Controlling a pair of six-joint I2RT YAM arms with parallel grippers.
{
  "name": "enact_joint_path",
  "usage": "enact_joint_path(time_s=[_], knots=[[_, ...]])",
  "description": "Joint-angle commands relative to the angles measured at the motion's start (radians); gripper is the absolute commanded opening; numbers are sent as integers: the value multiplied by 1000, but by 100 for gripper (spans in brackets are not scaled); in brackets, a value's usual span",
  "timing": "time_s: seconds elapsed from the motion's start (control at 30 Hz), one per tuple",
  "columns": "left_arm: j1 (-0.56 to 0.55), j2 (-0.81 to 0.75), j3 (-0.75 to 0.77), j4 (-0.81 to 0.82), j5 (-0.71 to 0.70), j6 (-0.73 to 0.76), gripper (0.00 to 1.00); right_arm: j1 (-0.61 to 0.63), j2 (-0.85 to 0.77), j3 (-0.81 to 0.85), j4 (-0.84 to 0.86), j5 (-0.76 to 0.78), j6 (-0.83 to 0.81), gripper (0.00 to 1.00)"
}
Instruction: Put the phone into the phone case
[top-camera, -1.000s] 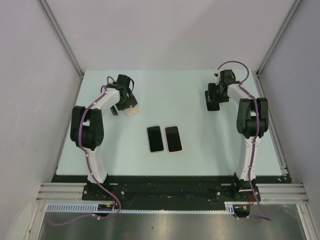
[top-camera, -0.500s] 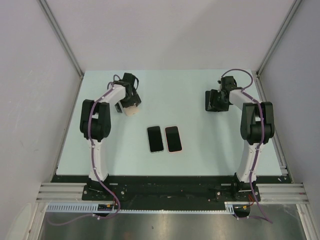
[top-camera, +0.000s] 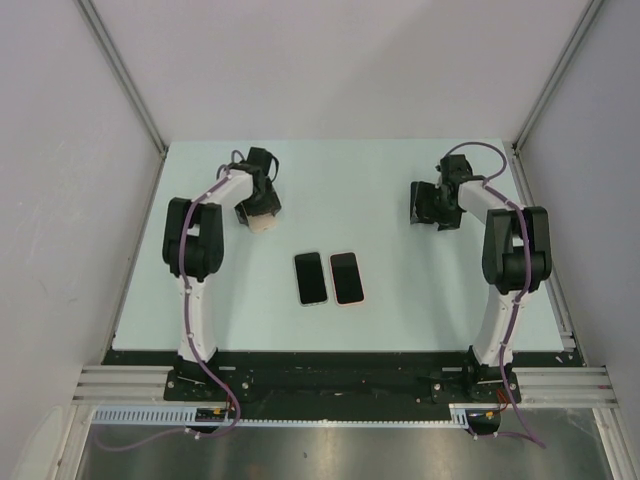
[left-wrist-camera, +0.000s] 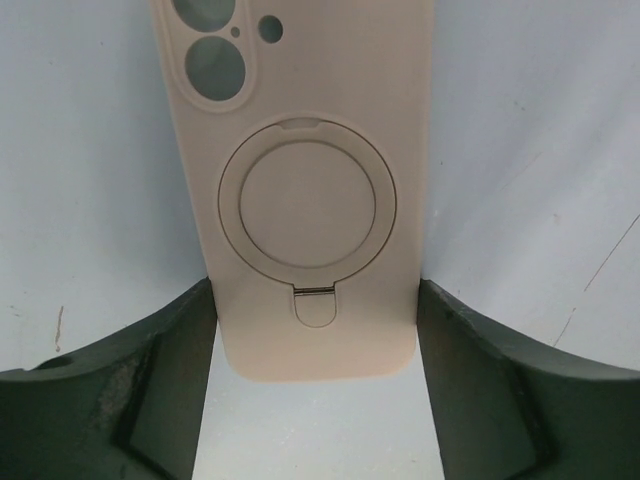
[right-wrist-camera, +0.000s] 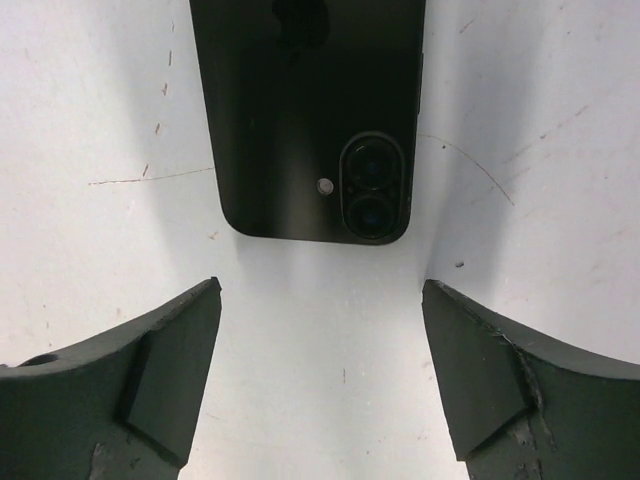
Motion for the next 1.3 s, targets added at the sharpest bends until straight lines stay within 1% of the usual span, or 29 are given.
enact_joint_path(time_s=[0.0, 0.03, 0.07, 0.13, 0.17, 0.2, 0.23, 0.27, 0.3, 0.33, 0.37, 0.4, 0.43, 0.5, 0.57, 0.6, 0.63, 0.7, 0.73, 0.8, 0.9, 1.1, 1.27], knots=[[4, -87, -101, -2, 109, 36, 68, 10, -80, 1, -17, 3, 35, 86], [4, -111, -125, 14, 145, 37, 65, 13, -89, 0, -20, 2, 41, 86], [4, -157, -176, 32, 209, 37, 64, 17, -98, 1, -23, -5, 47, 86], [6, -214, -234, 107, 295, 40, 61, 37, -129, 0, -23, 23, 68, 86], [6, -237, -297, 133, 333, 40, 60, 47, -139, -2, -18, 59, 72, 86], [6, -295, -329, 187, 410, 39, 59, 59, -152, -5, -12, 64, 82, 86], [6, -323, -365, 222, 451, 37, 58, 65, -176, -8, -1, 57, 91, 85], [6, -354, -442, 264, 505, 37, 57, 73, -193, -17, 34, 23, 101, 85], [6, -407, -486, 355, 601, 36, 57, 91, -208, -37, 55, 3, 131, 85], [6, -435, -559, 403, 666, 37, 57, 102, -236, -49, 101, -23, 151, 84], [4, -457, -590, 446, 718, 43, 57, 115, -247, -58, 127, -88, 176, 84], [3, -489, -616, 512, 799, 45, 56, 141, -256, -81, 158, -128, 199, 84], [1, -503, -651, 529, 820, 46, 55, 158, -267, -94, 230, -215, 257, 83], [-11, -541, -675, 555, 838, 59, 54, 189, -271, -121, 300, -287, 318, 83], [-22, -562, -713, 595, 855, 60, 54, 241, -258, -132, 415, -374, 418, 82], [-25, -570, -725, 615, 875, 51, 54, 257, -248, -138, 458, -405, 450, 81], [-29, -578, -747, 637, 924, 43, 53, 280, -239, -140, 544, -458, 517, 79], [-40, -583, -768, 696, 961, 21, 53, 298, -209, -140, 610, -495, 579, 77], [-46, -587, -771, 710, 976, 16, 53, 309, -201, -140, 662, -517, 635, 75], [-60, -590, -775, 712, 979, 13, 53, 320, -189, -140, 707, -523, 683, 72], [-71, -593, -776, 721, 987, 7, 52, 349, -184, -141, 707, -506, 734, 68], [-75, -593, -775, 772, 1029, -27, 52, 386, -184, -141, 593, -440, 702, 64], [-78, -612, -778, 787, 1035, -35, 52, 404, -175, -141, 557, -419, 697, 63]])
